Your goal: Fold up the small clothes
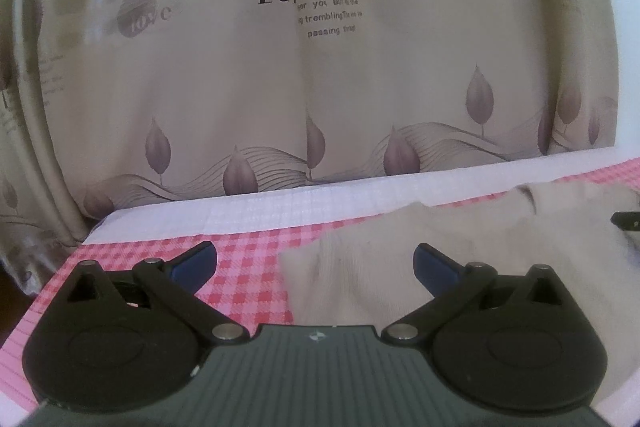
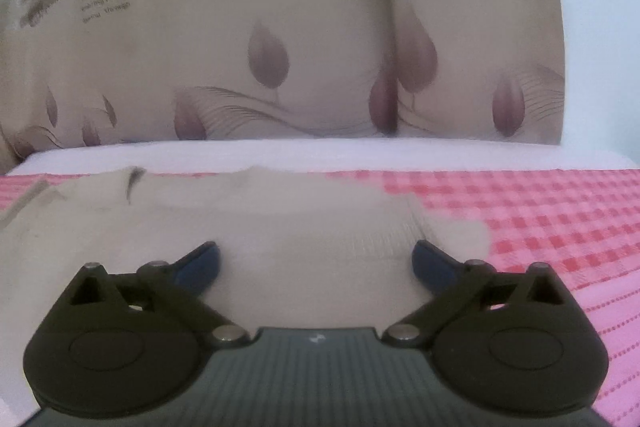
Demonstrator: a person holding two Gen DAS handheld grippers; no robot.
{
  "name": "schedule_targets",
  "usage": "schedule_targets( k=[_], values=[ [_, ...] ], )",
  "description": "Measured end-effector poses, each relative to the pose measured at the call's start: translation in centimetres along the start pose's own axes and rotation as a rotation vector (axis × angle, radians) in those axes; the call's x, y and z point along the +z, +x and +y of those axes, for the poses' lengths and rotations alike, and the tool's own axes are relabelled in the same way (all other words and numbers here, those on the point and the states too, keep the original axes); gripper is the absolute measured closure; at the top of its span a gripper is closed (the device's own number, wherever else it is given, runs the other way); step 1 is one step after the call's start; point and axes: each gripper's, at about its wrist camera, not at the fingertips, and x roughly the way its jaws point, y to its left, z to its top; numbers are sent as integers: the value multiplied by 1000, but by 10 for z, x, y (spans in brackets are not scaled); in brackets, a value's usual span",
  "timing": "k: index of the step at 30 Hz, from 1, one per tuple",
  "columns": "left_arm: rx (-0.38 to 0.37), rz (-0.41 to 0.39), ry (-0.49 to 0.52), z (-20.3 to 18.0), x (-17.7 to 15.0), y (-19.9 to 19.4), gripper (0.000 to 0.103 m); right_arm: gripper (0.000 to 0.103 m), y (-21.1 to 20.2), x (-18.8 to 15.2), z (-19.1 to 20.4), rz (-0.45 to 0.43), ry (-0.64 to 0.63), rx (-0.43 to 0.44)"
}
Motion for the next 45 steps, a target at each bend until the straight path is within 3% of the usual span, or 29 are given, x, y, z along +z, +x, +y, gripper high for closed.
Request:
schedule_targets(
  k=[4,10,18,23,27,45],
  values=[
    [6,13,9,0,-2,3,0,0,-4,0,4,-36,-22,-3],
    [24,19,36,1,-7,7,0,0,4,0,23,13,-125,-48],
    [46,46,39,6,-14,17,0,0,2,-4,37,1,-202,-109],
    [53,56,43,11,-18,20,0,0,0,-5,35,10,-164,-110],
    [61,59,48,14,-20,21,0,0,4,-3,17,55,-18,-48],
    [99,99,29,30,-37,41,0,0,-1,-5,43,-3,-167,-162]
  ],
)
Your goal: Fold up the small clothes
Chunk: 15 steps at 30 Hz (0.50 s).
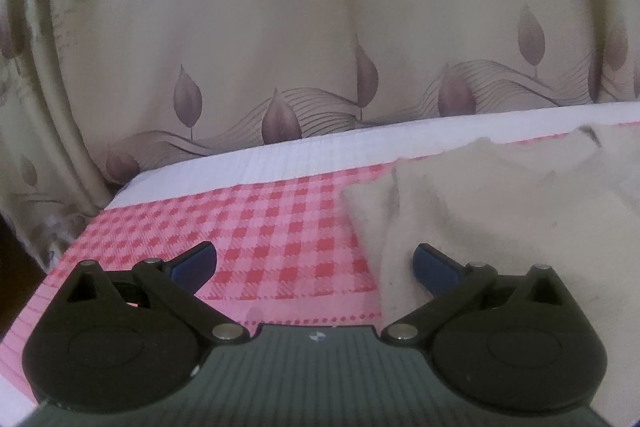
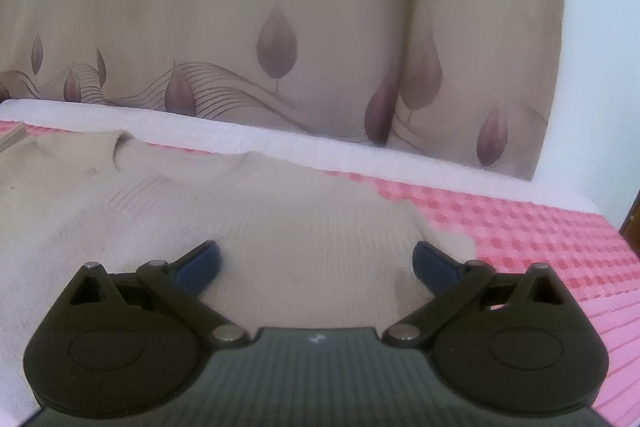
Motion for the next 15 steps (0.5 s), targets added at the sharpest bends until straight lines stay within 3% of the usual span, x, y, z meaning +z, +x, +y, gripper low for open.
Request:
schedule_targets(
  k=[15],
  values=[
    [-25,8,-29,3,-2,5,0,0,2,0,2,5,-1,1]
  ],
)
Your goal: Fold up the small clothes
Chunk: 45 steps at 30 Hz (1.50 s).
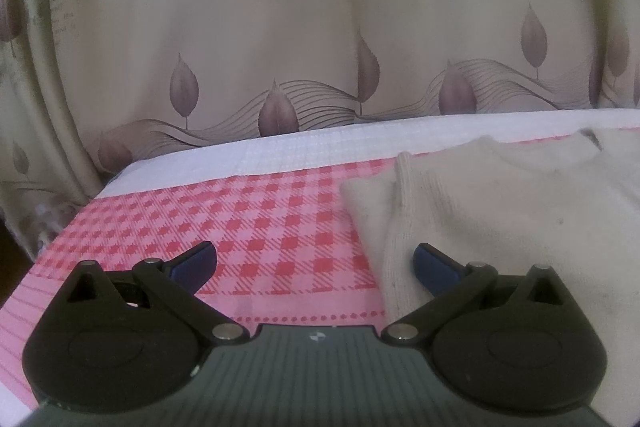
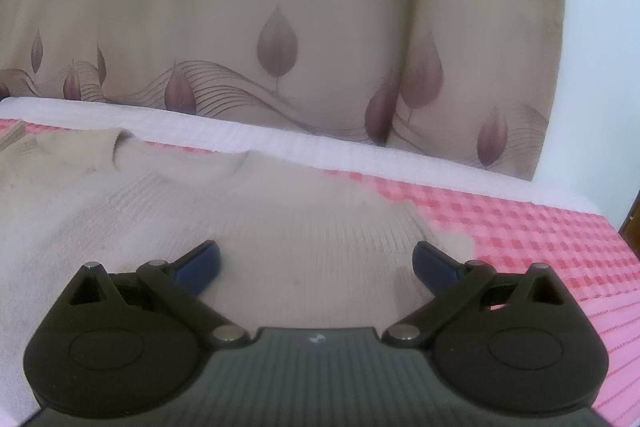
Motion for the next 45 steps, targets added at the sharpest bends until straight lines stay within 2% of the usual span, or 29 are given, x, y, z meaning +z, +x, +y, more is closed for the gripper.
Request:
schedule_targets(
  k=[45],
  values=[
    [14,16,16,-8,1,-2,0,0,-1,-1,6,-22,-19,-22]
  ],
)
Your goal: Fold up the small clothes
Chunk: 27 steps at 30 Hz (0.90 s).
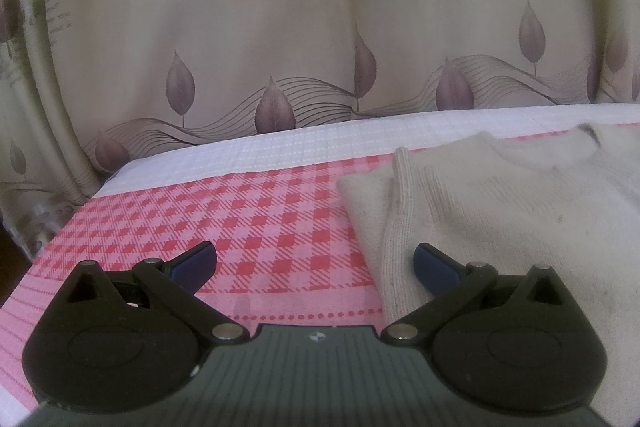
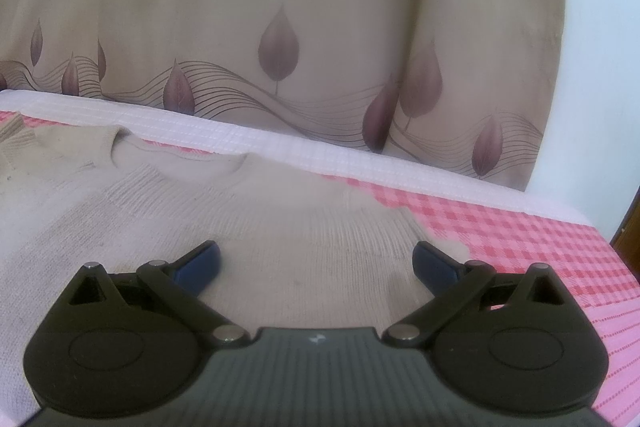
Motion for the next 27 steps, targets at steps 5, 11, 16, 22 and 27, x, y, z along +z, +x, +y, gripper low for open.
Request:
schedule_targets(
  k=[5,11,16,22,27],
  values=[
    [13,11,8,0,0,1,0,0,0,0,0,0,1,0],
    [-14,21,-9,5,1,2,0,0,0,0,1,1,0,-1],
    [-203,83,-128,29,4,12,0,0,-1,1,1,-3,0,-4],
    [-420,134,-207,45,5,28,15,0,-2,0,2,-16,-1,-6],
    [-551,170,-207,39,16,43,21,0,-4,-1,2,-26,4,-3]
  ],
)
